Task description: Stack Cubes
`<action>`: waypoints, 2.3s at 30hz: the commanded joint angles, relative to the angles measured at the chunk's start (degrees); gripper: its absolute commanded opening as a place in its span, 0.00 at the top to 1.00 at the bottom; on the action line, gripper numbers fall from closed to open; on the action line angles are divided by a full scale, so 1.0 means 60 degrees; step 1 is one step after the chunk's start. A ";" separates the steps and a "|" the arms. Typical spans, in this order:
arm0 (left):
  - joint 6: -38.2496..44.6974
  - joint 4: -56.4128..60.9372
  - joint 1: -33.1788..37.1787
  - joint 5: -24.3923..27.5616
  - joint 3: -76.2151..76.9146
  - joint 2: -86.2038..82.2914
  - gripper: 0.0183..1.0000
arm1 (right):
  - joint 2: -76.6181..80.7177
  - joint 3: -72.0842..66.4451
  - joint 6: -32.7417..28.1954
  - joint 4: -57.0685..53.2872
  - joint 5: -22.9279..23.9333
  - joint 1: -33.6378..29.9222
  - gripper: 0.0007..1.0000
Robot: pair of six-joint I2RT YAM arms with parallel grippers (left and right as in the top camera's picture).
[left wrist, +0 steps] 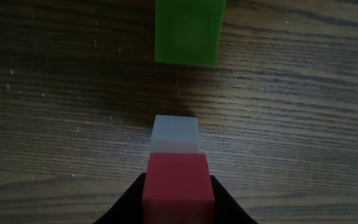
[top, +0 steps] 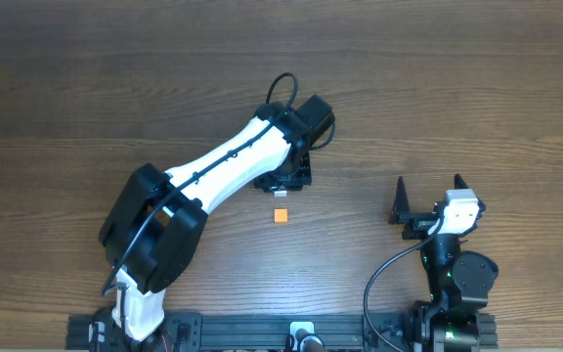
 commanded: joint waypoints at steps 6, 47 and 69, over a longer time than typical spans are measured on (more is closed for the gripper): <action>-0.0066 0.0022 0.0208 0.0091 0.0033 0.0160 0.86 | -0.0069 -0.0040 0.0025 -0.0051 0.0055 0.0055 0.01; 0.0117 0.0277 0.0146 0.0306 -0.0441 0.0164 0.85 | -0.0069 -0.0040 0.0025 -0.0055 0.0058 0.0055 0.01; 0.0117 0.0357 0.0146 0.0266 -0.0441 0.0164 0.81 | -0.0069 -0.0040 0.0025 -0.0055 0.0055 0.0055 0.01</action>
